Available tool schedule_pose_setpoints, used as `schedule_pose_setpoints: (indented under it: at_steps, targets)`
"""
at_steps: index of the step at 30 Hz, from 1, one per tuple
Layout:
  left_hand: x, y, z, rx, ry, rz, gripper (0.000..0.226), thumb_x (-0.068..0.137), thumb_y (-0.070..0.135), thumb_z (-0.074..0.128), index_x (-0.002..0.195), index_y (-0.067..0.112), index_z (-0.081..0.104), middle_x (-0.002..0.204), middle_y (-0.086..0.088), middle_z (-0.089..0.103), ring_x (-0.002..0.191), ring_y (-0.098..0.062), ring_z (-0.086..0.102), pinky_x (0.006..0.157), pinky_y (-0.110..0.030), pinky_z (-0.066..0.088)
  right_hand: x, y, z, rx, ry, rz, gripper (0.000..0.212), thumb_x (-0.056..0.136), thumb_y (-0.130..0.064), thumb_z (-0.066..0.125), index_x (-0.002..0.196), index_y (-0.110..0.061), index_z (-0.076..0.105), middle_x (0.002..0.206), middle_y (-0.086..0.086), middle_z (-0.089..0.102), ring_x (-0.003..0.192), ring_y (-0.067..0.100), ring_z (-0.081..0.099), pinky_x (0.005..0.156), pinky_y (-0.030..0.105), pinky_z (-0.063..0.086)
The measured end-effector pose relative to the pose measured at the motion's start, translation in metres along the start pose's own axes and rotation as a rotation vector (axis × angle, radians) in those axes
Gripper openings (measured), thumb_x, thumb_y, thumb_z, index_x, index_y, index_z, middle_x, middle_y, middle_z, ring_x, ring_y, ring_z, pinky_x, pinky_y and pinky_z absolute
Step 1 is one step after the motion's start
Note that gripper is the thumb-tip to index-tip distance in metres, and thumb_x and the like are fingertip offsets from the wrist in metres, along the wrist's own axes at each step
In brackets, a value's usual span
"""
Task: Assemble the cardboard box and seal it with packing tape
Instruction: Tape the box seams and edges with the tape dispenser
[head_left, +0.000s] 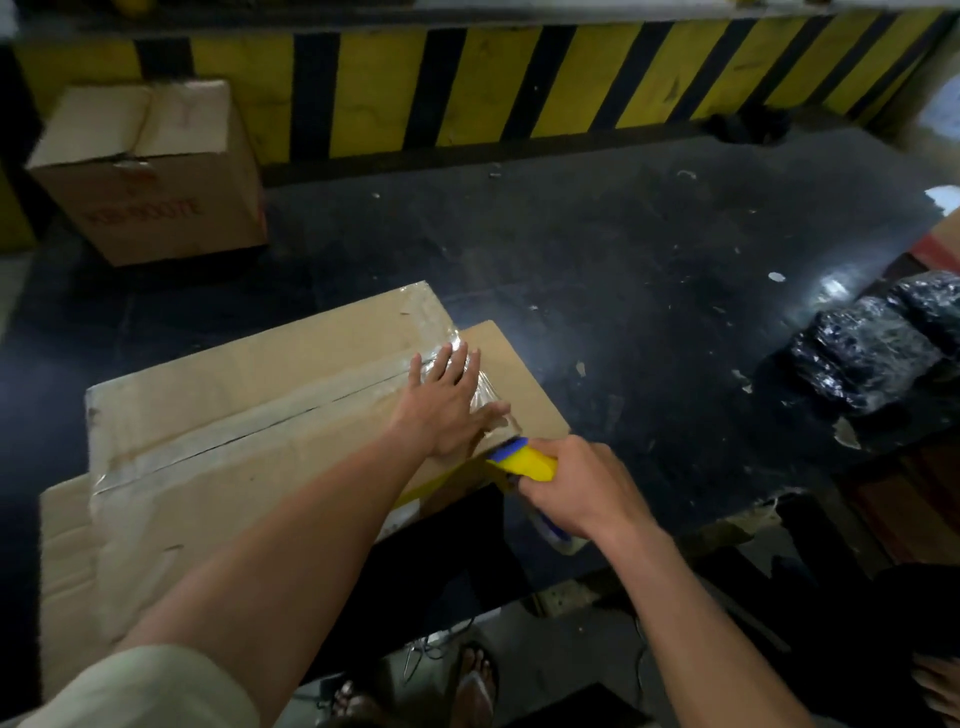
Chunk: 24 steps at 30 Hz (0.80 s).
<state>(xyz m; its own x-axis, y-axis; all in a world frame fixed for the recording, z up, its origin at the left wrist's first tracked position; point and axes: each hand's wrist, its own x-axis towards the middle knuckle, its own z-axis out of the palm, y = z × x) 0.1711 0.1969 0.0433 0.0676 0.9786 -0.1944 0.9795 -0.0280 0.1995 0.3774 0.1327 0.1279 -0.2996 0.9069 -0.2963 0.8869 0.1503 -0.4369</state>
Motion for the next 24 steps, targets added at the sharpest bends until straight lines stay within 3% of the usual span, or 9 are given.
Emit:
schedule_pose_setpoints:
  at_steps: [2,5,8,10,15,20,24]
  targets:
    - [-0.005,-0.012,-0.010,-0.091,0.025,-0.002,0.080,0.104,0.062,0.024,0.163,0.013,0.001,0.172,-0.006,0.001,0.158,-0.025,-0.001,0.126,-0.049,0.002,-0.005,-0.008,-0.018,0.005,0.009,-0.025,0.026,0.072,-0.041,0.059,0.097,-0.036,0.068,0.072,-0.002,0.067,0.076,0.028,0.063,0.055,0.032,0.043]
    - [-0.026,-0.051,-0.028,-0.068,0.116,-0.003,0.066,0.108,0.046,0.030,0.161,0.008,0.022,0.169,-0.009,0.024,0.156,-0.028,0.018,0.123,-0.046,0.020,-0.010,-0.033,-0.032,0.038,0.034,-0.076,0.035,0.073,-0.041,0.065,0.107,-0.046,0.067,0.083,-0.002,0.072,0.082,0.025,0.065,0.062,0.031,0.049]
    - [-0.065,-0.099,-0.042,-0.031,0.125,-0.068,0.068,0.100,0.045,0.023,0.148,0.003,0.045,0.154,-0.016,0.047,0.145,-0.034,0.038,0.117,-0.044,0.033,-0.008,-0.069,-0.025,0.048,0.066,-0.135,0.039,0.073,-0.042,0.069,0.111,-0.045,0.068,0.097,0.000,0.075,0.095,0.026,0.066,0.071,0.030,0.048]
    - [-0.094,-0.133,-0.041,-0.026,0.122,-0.127,0.071,0.096,0.045,0.020,0.144,0.002,0.050,0.148,-0.018,0.053,0.140,-0.038,0.044,0.114,-0.045,0.036,-0.001,-0.096,-0.009,0.060,0.068,-0.186,0.050,0.072,-0.049,0.072,0.121,-0.044,0.066,0.114,-0.001,0.072,0.105,0.025,0.065,0.076,0.030,0.047]
    - [-0.162,-0.208,-0.038,-0.048,0.158,-0.238,0.061,0.103,0.043,0.029,0.149,0.008,0.046,0.158,-0.014,0.043,0.147,-0.036,0.035,0.120,-0.046,0.030,0.019,-0.171,0.041,0.213,0.104,-0.292,0.066,0.073,-0.065,0.072,0.131,-0.035,0.063,0.133,-0.008,0.064,0.120,0.016,0.060,0.094,0.029,0.046]
    - [-0.196,-0.271,-0.036,-0.087,0.251,-0.281,0.056,0.108,0.038,0.038,0.156,0.009,0.040,0.164,-0.009,0.034,0.154,-0.028,0.024,0.125,-0.036,0.015,0.037,-0.247,0.082,0.247,0.172,-0.368,0.059,0.081,-0.057,0.067,0.134,-0.032,0.061,0.131,-0.004,0.065,0.115,0.019,0.061,0.095,0.031,0.049]
    - [-0.202,-0.309,-0.035,-0.147,0.249,-0.303,0.061,0.108,0.043,0.036,0.159,0.009,0.031,0.169,-0.007,0.024,0.157,-0.023,0.014,0.127,-0.041,0.012,0.051,-0.284,0.110,0.174,0.172,-0.376,0.060,0.084,-0.054,0.065,0.139,-0.030,0.056,0.130,0.003,0.065,0.113,0.025,0.060,0.092,0.034,0.049]
